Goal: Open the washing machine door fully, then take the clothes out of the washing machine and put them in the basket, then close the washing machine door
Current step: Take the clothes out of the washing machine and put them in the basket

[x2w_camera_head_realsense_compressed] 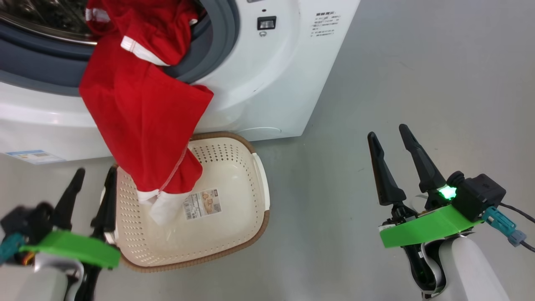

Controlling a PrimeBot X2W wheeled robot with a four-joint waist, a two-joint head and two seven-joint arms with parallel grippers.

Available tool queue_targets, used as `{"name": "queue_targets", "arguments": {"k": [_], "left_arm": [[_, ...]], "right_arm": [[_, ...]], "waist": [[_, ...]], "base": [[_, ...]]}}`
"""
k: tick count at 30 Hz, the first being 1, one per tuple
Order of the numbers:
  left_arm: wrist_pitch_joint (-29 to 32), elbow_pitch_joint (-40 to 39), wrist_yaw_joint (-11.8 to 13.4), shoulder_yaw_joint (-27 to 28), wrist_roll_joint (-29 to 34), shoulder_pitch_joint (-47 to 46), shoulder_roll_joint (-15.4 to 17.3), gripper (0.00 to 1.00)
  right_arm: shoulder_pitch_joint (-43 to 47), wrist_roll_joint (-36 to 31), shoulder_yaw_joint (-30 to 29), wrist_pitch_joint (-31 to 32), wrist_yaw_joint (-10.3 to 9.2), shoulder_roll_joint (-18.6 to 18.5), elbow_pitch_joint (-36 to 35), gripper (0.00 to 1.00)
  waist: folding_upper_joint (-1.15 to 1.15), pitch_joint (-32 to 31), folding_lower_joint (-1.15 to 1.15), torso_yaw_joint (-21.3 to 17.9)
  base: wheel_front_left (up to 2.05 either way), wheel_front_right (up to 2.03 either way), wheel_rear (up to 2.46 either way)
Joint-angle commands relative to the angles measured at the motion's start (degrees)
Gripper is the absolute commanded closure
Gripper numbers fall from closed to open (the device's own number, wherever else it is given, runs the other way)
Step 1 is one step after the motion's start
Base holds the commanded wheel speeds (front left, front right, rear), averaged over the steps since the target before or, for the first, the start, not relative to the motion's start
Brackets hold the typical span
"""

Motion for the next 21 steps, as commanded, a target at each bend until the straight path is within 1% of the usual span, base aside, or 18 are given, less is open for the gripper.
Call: {"name": "queue_targets", "arguments": {"k": [1,8,14,21], "left_arm": [[-0.5,0.8,-0.2,1.0,-1.0,-3.3,2.5,0.00],[-0.3,11.5,-0.2,-4.7,-2.8,-12.7,2.5,0.00],[1.0,21.0,-0.2,-7.3,-5.5,-20.2,1.9,0.00],[2.0,29.8,-0.2,-10.2,-8.4,-28.6,1.6,0.00]], "right_arm": [[-0.5,0.1,1.3,-0.3,0.09,0.5,-1.5,0.00],[-1.2,0.7,2.3,-0.3,0.09,0.5,-1.5,0.00],[-1.5,1.1,2.5,-0.3,0.09,0.5,-2.3,0.00],[-2.7,1.8,2.9,-0.3,0.09,0.5,-3.2,0.00]], "waist": [[0.00,0.2,0.00,-0.2],[0.00,1.2,0.00,-1.6],[0.00,3.0,0.00,-3.1],[0.00,5.9,0.00,-4.6]], "base": [[0.00,0.00,0.00],[0.00,0.00,0.00],[0.00,0.00,0.00],[0.00,0.00,0.00]]}}
